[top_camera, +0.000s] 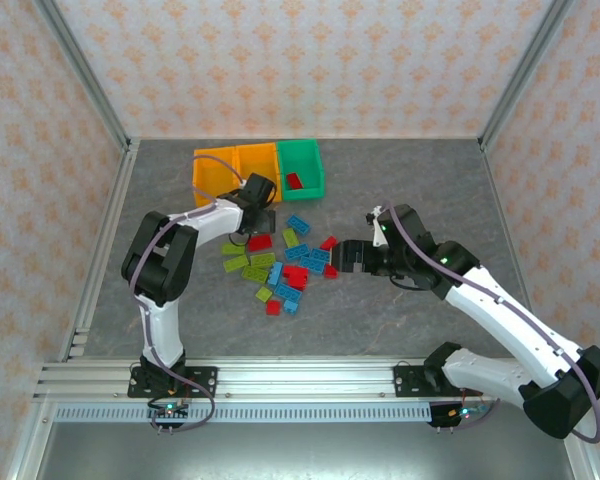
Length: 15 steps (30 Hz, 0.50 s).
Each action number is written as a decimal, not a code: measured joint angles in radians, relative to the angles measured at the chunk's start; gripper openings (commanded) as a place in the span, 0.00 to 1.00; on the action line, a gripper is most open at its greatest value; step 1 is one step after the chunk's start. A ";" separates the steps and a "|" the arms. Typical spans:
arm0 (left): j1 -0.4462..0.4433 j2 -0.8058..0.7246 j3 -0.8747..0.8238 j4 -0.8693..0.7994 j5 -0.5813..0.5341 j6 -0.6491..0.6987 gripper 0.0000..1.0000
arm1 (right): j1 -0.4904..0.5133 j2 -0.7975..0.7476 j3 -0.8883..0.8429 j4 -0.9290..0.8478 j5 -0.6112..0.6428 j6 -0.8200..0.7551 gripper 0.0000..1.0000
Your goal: Sort the legos into containers by color
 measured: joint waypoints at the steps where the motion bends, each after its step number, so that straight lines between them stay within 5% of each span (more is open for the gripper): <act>1: 0.003 0.013 0.015 0.000 0.000 0.001 0.66 | 0.000 0.001 0.000 0.001 0.001 0.005 0.99; 8: 0.034 0.068 0.066 -0.021 0.001 0.001 0.37 | 0.000 0.014 0.000 0.006 0.007 0.025 0.99; 15: 0.035 0.026 0.016 -0.021 0.027 -0.003 0.27 | 0.000 0.012 0.000 0.006 0.026 0.053 0.99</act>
